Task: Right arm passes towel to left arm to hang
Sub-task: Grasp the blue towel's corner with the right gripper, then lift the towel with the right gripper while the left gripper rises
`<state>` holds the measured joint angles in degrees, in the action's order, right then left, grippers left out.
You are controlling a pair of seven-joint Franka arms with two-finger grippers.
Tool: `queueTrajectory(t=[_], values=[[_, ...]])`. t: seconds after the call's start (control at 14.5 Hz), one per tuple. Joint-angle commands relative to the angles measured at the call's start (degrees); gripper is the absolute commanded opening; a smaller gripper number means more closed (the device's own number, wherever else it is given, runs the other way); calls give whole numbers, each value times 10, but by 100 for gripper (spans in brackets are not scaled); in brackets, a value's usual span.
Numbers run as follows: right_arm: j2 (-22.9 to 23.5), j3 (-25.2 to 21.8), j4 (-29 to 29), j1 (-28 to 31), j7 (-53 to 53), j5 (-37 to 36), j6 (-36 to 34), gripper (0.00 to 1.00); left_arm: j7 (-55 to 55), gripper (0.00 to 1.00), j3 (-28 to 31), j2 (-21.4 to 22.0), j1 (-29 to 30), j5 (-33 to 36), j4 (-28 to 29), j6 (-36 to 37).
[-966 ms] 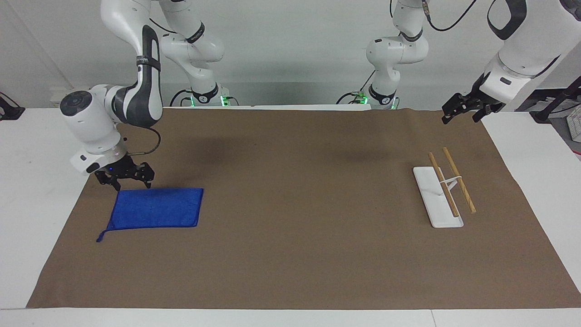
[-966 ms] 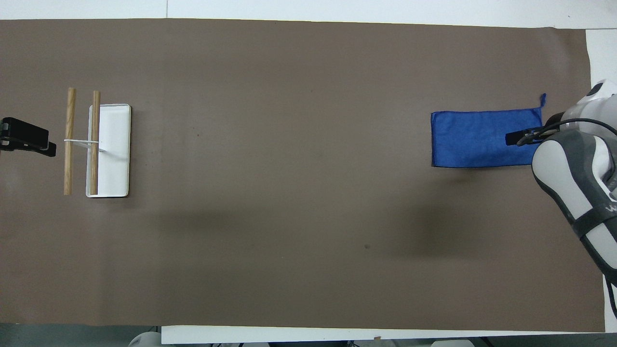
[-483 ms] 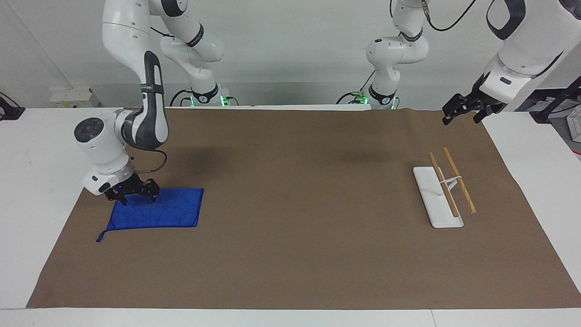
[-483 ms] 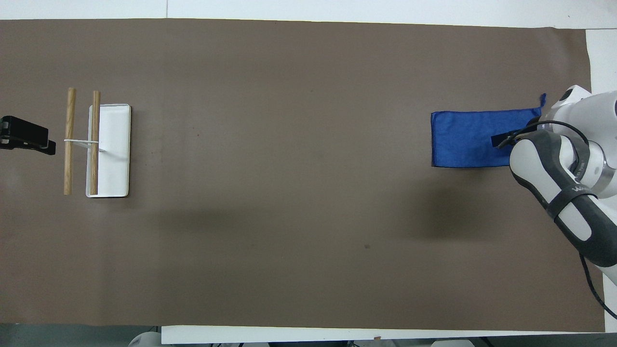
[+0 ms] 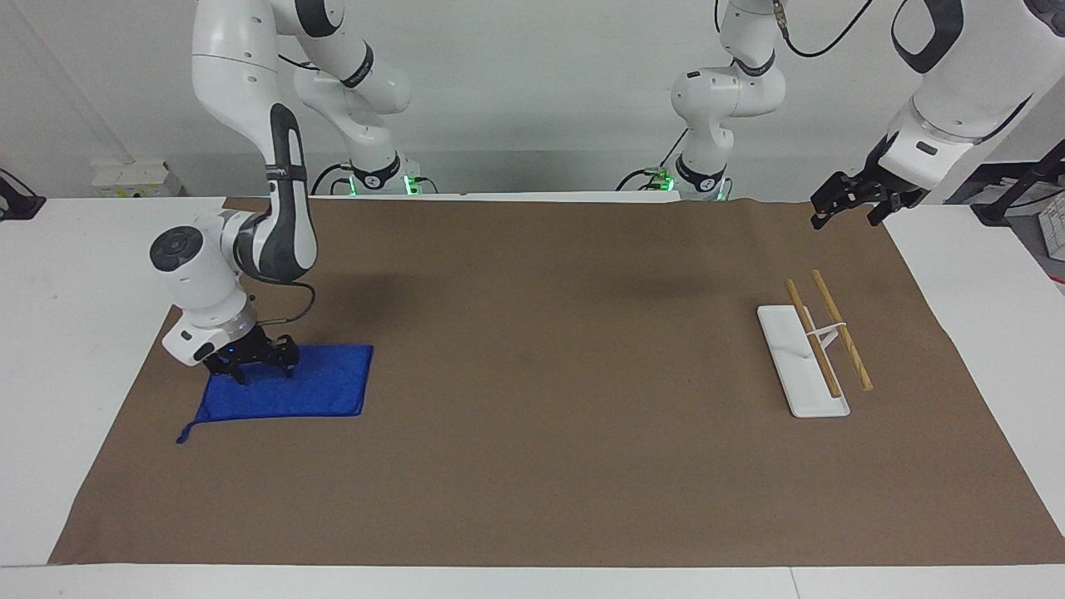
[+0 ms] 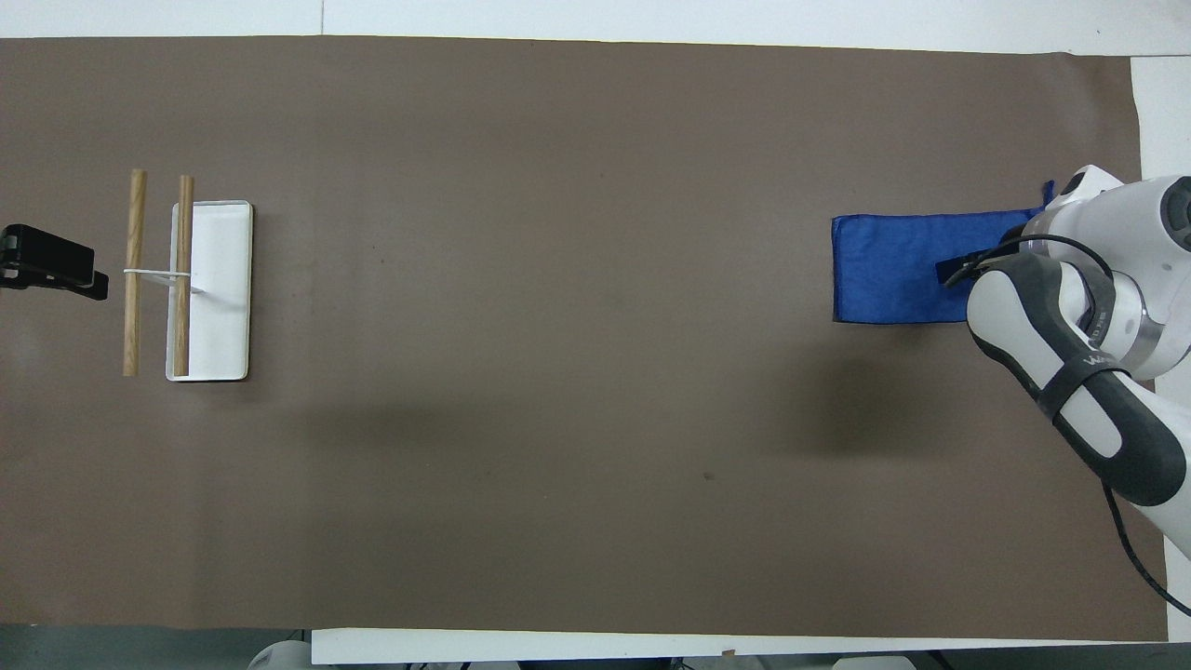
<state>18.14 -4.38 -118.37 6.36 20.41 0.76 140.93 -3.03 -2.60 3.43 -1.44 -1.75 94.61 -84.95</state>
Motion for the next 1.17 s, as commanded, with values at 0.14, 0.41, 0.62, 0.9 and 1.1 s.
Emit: queueTrajectory(t=[0.14, 0.41, 0.62, 0.9, 1.1], values=[[13, 9, 3, 10, 17, 8, 9, 58, -11, 100, -1, 9, -2, 11, 11, -7], [11, 10, 9, 10, 16, 15, 2, 0, -11, 100, -2, 17, -5, 11, 27, -9], [5, 10, 23, 10, 13, 36, -23, 0, -13, 100, -2, 20, -5, 11, 34, -9], [-24, 33, 37, 16, -25, 55, -77, 0, -143, 100, -2, 23, -1, -4, 47, -35], [-50, 69, 81, 17, -126, 55, -190, 0, -294, 100, -2, 23, -5, -59, 51, -61]])
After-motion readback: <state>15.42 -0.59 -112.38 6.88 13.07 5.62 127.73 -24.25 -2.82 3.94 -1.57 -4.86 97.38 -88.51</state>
